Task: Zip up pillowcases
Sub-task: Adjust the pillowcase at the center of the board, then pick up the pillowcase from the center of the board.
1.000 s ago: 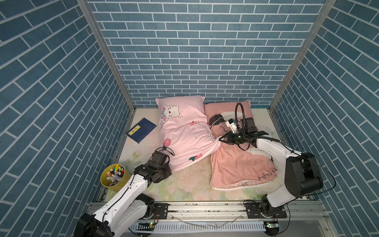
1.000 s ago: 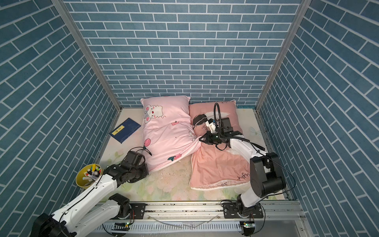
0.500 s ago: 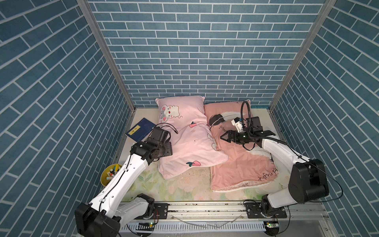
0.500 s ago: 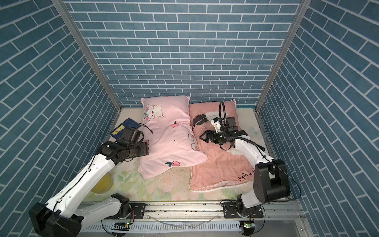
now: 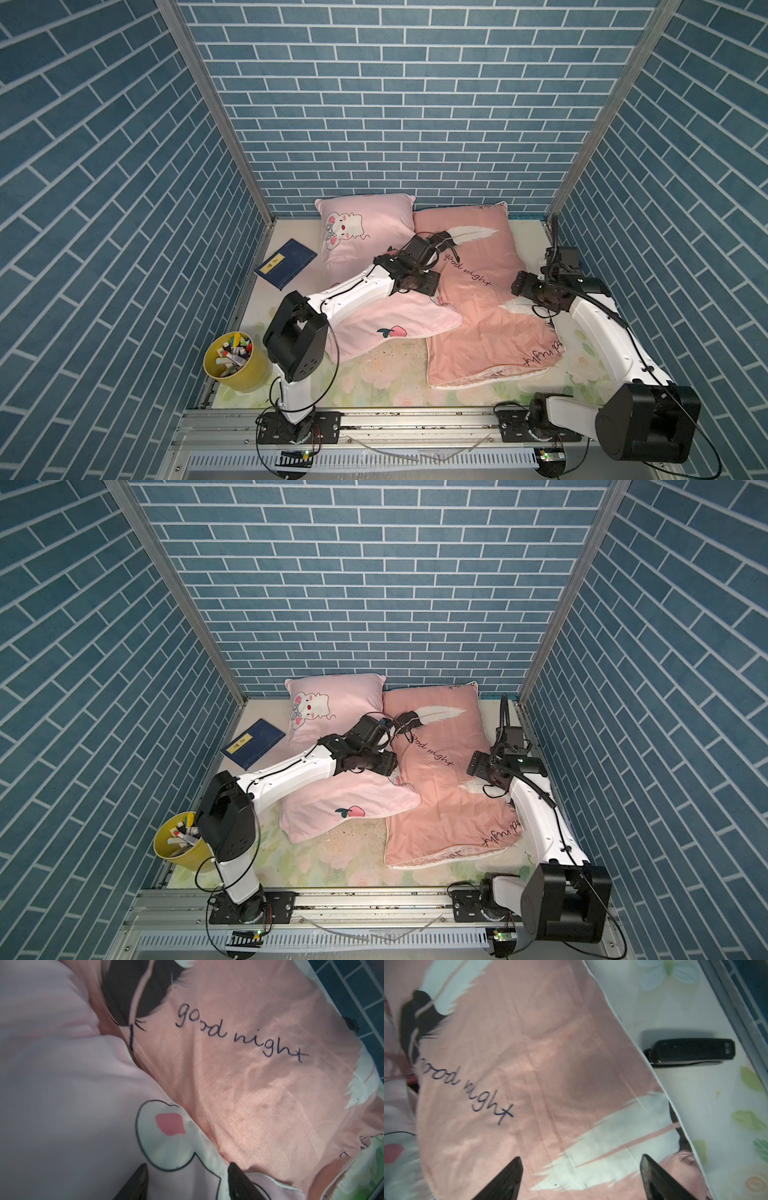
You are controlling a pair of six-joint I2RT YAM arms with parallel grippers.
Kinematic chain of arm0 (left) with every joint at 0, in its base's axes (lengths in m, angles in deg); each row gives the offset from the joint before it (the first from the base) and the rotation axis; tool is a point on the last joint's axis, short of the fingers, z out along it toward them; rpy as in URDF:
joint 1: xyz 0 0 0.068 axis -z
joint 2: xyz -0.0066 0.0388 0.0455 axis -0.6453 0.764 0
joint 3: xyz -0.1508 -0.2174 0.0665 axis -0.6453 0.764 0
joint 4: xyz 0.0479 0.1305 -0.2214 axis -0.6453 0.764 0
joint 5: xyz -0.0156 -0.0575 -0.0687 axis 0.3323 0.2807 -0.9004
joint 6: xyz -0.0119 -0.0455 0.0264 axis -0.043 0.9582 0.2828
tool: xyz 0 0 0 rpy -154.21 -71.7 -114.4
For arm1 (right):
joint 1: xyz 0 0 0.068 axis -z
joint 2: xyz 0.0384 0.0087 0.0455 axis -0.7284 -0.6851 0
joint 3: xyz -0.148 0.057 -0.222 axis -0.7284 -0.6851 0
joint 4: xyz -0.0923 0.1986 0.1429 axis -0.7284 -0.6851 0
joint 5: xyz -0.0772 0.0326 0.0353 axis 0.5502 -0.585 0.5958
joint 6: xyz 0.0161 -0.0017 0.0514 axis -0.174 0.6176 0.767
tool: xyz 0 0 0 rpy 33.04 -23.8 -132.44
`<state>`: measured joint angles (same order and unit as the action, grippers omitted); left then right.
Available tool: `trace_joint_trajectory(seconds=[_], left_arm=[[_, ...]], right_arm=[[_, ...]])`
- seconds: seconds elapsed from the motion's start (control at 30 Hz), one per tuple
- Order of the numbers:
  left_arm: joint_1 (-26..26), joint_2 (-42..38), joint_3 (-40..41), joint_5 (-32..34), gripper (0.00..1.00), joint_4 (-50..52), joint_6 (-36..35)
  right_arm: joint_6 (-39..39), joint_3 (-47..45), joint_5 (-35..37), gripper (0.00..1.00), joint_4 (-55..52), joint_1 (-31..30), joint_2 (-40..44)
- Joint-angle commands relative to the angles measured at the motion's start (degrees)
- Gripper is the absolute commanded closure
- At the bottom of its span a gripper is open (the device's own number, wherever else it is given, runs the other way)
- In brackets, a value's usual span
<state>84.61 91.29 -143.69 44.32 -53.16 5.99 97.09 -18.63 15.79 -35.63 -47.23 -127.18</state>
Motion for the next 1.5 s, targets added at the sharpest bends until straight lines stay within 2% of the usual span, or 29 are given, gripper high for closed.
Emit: trace_joint_trajectory(seconds=[0.0, 0.13, 0.2, 0.37, 0.5, 0.6, 0.67, 0.83, 0.97, 1.07, 1.13, 1.2, 1.3, 1.47], left_arm=[[-2.53, -2.08, 7.23, -1.47, 0.41, -2.3, -0.08], [-11.37, -6.82, 21.5, -6.79, 0.44, -8.79, 4.32], [-15.28, -9.6, 26.2, -5.63, 0.46, -9.31, 4.37], [-18.59, -15.63, 27.29, -2.27, 0.45, -4.8, 1.88], [-17.09, -16.09, 20.33, -2.66, 0.43, -1.28, 0.83], [-12.45, -14.03, 12.06, -1.8, 0.43, 0.76, 0.14], [-9.17, -11.28, 7.14, -4.66, 0.43, -0.86, 1.59], [0.48, -0.16, -4.55, -8.56, 0.43, -4.11, 3.95], [3.85, 10.71, -12.62, -12.34, 0.45, -5.36, 5.84], [3.18, 18.1, -16.06, -14.13, 0.45, -6.99, 7.29], [0.49, 23.84, -18.54, -16.61, 0.48, -7.28, 10.1], [-1.0, 26.64, -18.24, -16.22, 0.49, -9.99, 11.31], [-2.88, 31.46, -23.09, -14.69, 0.5, -7.73, 10.76], [-6.32, 36.79, -31.8, -13.12, 0.51, -5.2, 10.78]], right_arm=[[1.73, -2.88, 2.17, 0.13, -4.16, 1.08, -0.49], [0.64, -3.41, -3.16, 0.16, -2.71, 1.15, -4.4], [0.02, -3.56, -7.84, 0.18, -1.78, 1.09, -6.4], [-0.17, -3.93, -21.68, 0.21, 4.72, -0.12, -10.23], [1.49, -0.1, -29.93, 0.22, 10.68, -3.89, -15.25], [1.98, 4.48, -33.35, 0.23, 13.12, -6.93, -19.43], [1.81, 7.07, -34.64, 0.23, 13.25, -8.08, -20.7], [1.55, 6.2, -33.14, 0.18, 13.44, -7.01, -15.53], [1.37, 4.06, -28.24, 0.13, 10.88, -5.18, -11.21], [2.51, 0.34, -24.39, 0.12, 8.98, -0.61, -6.85], [4.37, -3.85, -25.73, 0.14, 10.95, 5.1, -3.96], [4.86, -6.58, -26.82, 0.15, 12.01, 8.25, -1.86], [2.93, -7.99, -25.11, 0.15, 9.62, 9.48, -1.48], [2.76, -11.72, -26.83, 0.13, 10.7, 9.9, -1.59]])
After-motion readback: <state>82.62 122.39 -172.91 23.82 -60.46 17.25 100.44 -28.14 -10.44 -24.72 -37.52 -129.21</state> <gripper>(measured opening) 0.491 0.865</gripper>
